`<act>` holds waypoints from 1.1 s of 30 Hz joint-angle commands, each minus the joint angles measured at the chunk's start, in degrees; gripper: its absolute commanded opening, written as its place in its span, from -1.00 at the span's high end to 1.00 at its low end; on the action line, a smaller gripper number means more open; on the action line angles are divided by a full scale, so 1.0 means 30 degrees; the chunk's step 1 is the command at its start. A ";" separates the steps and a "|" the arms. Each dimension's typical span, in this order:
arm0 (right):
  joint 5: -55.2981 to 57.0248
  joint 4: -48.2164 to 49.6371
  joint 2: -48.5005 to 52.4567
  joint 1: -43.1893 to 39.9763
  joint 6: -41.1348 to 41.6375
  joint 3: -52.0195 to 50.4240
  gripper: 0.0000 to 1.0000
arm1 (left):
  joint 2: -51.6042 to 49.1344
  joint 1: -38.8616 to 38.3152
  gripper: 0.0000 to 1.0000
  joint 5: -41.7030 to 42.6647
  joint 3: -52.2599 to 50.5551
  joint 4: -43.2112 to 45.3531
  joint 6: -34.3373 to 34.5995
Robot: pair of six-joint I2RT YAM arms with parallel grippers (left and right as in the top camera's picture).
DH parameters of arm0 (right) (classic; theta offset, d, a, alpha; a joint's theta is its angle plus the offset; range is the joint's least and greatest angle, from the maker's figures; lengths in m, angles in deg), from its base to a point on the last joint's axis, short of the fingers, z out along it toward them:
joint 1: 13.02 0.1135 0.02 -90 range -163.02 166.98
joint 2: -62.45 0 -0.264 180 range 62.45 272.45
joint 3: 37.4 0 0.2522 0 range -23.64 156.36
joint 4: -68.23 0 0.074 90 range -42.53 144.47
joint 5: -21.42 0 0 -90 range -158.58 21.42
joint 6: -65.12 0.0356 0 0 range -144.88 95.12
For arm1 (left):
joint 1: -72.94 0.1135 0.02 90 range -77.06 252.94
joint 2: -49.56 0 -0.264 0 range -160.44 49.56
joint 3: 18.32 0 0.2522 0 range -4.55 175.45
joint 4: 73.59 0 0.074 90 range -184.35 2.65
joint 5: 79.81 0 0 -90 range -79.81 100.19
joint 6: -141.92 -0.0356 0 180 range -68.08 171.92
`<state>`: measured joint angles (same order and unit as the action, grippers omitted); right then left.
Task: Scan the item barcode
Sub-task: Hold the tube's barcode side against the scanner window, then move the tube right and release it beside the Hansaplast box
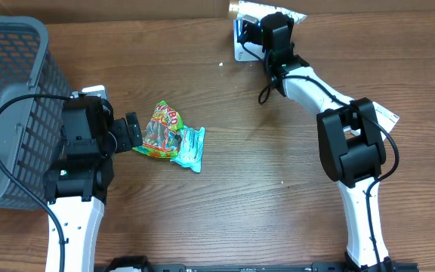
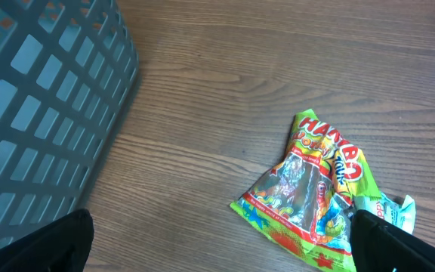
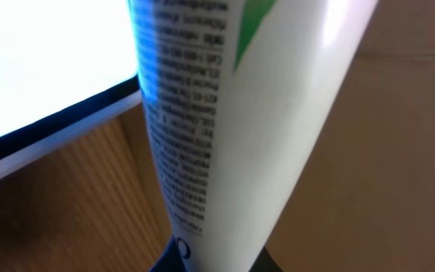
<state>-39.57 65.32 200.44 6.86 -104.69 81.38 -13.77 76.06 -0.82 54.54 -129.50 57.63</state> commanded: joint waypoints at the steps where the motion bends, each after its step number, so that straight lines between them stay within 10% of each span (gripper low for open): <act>1: 0.1246 0.1355 -0.0532 0.0182 0.1275 0.0707 0.92 | 0.0109 0.0080 -0.99 -0.0168 0.0058 0.0044 -0.0277; 10: -0.1115 -0.6645 -0.6084 0.1180 0.8939 0.0707 0.93 | 0.0109 0.0080 -1.00 -0.0168 0.0058 0.0044 -0.0277; 19: -0.8007 -1.9045 -1.3449 -0.1144 2.8662 0.0707 0.92 | 0.0109 0.0080 -1.00 -0.0168 0.0058 0.0044 -0.0277; 26: -1.2546 -2.5675 -1.4018 -0.6441 3.4141 0.0189 0.92 | 0.0109 0.0080 -1.00 -0.0168 0.0058 0.0044 -0.0277; 33: -1.6211 -2.2148 -1.2939 -1.0003 3.3915 -0.4248 0.93 | 0.0109 0.0080 -0.99 -0.0168 0.0058 0.0044 -0.0277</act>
<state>-80.70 -5.67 160.97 -21.18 -5.39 72.83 -13.77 76.06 -0.82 54.54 -129.52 57.63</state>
